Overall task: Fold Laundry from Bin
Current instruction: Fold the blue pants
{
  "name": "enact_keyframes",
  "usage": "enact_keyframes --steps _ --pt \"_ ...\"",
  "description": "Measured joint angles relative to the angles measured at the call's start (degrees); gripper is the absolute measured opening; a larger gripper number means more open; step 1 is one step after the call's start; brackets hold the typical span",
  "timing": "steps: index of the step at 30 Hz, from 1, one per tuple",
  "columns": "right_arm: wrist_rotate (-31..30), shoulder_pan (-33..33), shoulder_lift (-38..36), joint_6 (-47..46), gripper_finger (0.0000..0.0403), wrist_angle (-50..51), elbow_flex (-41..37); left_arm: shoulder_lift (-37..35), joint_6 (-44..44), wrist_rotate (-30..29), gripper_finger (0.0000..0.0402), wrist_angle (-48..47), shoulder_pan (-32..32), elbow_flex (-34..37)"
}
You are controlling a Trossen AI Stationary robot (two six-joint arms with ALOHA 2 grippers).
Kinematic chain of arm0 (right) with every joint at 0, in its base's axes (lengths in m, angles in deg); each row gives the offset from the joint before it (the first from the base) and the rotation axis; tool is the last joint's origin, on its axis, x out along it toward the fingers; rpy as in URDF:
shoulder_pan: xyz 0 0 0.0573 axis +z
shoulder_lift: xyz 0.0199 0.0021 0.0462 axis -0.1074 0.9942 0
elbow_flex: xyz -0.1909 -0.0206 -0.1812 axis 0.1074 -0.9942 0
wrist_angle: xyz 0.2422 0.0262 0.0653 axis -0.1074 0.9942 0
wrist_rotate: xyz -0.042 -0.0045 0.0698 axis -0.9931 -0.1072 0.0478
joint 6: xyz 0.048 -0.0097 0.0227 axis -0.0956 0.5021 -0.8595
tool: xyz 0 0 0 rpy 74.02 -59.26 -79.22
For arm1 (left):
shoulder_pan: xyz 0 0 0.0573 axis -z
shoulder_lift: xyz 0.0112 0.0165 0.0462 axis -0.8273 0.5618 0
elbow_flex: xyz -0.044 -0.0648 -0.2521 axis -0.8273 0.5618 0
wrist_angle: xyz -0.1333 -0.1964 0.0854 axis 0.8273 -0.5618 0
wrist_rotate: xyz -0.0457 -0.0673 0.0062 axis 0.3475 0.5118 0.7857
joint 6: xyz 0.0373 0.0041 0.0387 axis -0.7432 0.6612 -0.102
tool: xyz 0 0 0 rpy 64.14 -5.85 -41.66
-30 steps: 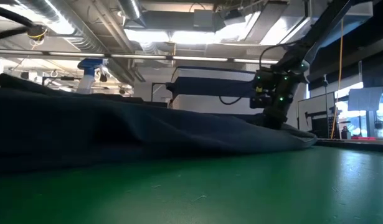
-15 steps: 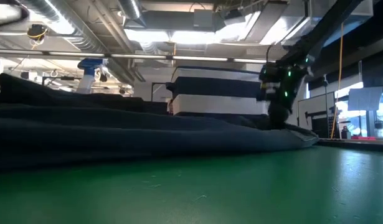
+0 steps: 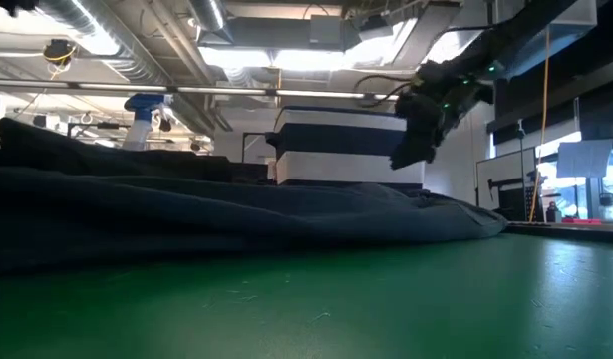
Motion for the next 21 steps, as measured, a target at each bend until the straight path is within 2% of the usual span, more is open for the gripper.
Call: enact_keyframes --steps 5,9,12,15,21 --pt "-5.8 9.0 7.5 -0.9 0.0165 -7.6 -0.1 2.3 -0.6 -7.0 0.011 -4.6 0.5 0.0" --pt "-17.3 12.6 13.7 -1.4 0.0165 -15.0 0.0 6.7 0.3 -6.1 0.011 -4.8 1.9 0.0" --pt "-25.4 12.3 17.3 -3.1 0.0165 -19.6 0.0 11.0 4.0 -4.9 0.011 -3.3 4.3 0.0" --pt "-31.0 10.4 19.1 -5.0 0.0165 -21.7 0.0 15.7 7.8 -3.0 0.011 -1.0 7.4 0.0" --pt "-33.9 6.0 19.8 -7.3 0.0165 -24.7 0.0 21.5 15.6 -4.2 0.011 2.4 12.3 -0.4"
